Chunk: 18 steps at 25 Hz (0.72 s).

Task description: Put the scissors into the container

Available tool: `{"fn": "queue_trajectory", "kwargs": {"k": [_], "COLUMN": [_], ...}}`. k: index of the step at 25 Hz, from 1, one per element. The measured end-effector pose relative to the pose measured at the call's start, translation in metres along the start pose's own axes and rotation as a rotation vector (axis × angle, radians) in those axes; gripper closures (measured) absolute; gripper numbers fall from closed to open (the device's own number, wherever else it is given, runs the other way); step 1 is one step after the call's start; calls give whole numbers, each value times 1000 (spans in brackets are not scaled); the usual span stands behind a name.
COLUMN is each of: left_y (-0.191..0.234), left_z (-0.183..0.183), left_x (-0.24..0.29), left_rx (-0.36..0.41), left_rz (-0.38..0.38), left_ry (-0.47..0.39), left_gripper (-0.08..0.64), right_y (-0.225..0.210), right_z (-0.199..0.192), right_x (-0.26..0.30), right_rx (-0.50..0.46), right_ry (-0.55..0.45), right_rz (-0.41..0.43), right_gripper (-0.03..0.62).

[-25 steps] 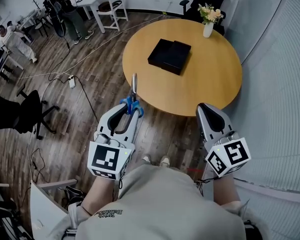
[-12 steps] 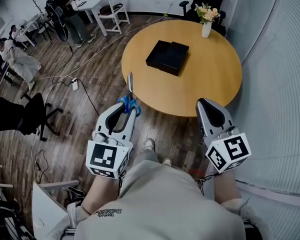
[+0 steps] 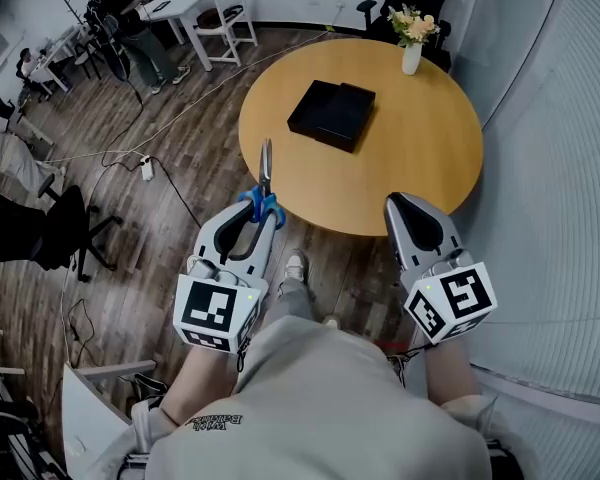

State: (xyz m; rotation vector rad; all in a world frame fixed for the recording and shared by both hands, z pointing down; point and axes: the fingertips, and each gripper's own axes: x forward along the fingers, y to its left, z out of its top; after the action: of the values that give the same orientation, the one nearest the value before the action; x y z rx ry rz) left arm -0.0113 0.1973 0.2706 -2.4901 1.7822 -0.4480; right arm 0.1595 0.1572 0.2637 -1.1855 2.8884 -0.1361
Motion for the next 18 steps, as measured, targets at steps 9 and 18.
{"fn": "queue_trajectory", "kwargs": {"k": [9,18], "left_y": [25,67], "left_z": [-15,-33], "left_x": [25,86], "left_rx": [-21,-31], "left_rz": [-9,-52], "left_ry": [6,45], "left_gripper": [465,465], "right_y": [-8,-29], "right_z": [-14,-29], "right_x": [33,97], "right_rx": [5,9], "right_ry": [35,78], "right_rz": [-4,-14], "right_gripper": [555,555]}}
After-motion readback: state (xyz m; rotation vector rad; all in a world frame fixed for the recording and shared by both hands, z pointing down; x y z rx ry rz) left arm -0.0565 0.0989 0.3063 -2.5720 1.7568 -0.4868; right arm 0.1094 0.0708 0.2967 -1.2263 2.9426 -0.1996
